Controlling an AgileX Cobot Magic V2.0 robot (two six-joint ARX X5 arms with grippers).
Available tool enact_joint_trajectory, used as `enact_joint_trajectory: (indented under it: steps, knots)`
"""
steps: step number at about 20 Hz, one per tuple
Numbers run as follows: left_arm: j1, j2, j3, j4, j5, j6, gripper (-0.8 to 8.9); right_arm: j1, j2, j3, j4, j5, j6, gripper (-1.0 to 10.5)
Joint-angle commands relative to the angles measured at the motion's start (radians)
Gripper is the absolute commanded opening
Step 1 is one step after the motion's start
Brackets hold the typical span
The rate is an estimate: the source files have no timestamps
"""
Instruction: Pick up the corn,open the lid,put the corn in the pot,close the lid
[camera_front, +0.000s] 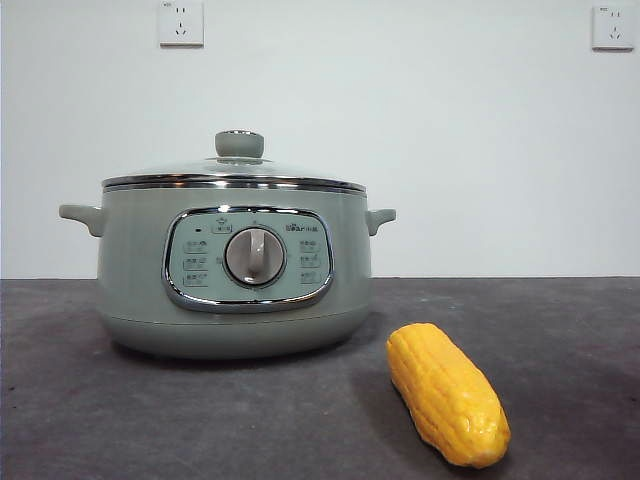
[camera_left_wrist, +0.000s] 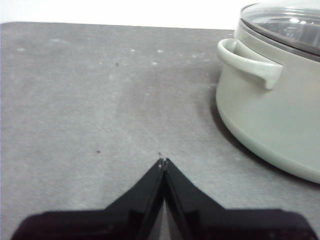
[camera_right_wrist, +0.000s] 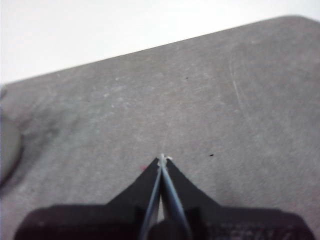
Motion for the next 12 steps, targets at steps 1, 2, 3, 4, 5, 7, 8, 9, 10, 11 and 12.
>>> enact_joint_trajectory:
  steps: [1,2,3,4,5,7,8,9,10,11,12]
  knots:
    - [0.002,0.011,-0.010,0.005,0.035,-0.035,-0.03,0.001,-0.002,-0.011,0.010,-0.003,0.093,-0.1]
    - [0.002,0.019,-0.009,0.003,0.045,-0.035,-0.03,0.001,-0.002,-0.006,0.006,-0.003,0.123,-0.1]
    - [0.002,0.027,-0.005,-0.005,0.051,-0.035,-0.03,0.001,-0.002,0.004,-0.006,-0.006,0.160,-0.1]
    - [0.002,0.036,0.005,-0.020,0.065,-0.035,-0.03,0.001,-0.002,0.016,-0.021,-0.020,0.194,-0.1]
    - [0.002,0.043,0.018,-0.039,0.074,-0.039,-0.04,0.001,-0.001,0.030,-0.035,-0.038,0.209,-0.1]
    - [0.002,0.065,0.063,-0.092,0.075,-0.060,-0.04,0.001,0.001,0.070,-0.071,-0.079,0.222,-0.1]
    - [0.002,0.074,0.085,-0.109,0.077,-0.064,-0.04,0.001,0.005,0.090,-0.086,-0.094,0.224,-0.1]
    - [0.002,0.087,0.111,-0.124,0.087,-0.068,-0.04,0.001,0.011,0.118,-0.107,-0.107,0.231,-0.1]
    - [0.002,0.100,0.139,-0.135,0.103,-0.071,-0.04,0.001,0.019,0.148,-0.130,-0.120,0.241,-0.1]
    - [0.002,0.111,0.164,-0.141,0.119,-0.081,-0.04,0.001,0.029,0.177,-0.151,-0.128,0.244,-0.1]
    - [0.002,0.131,0.212,-0.151,0.151,-0.103,-0.04,0.001,0.050,0.235,-0.196,-0.144,0.245,-0.1]
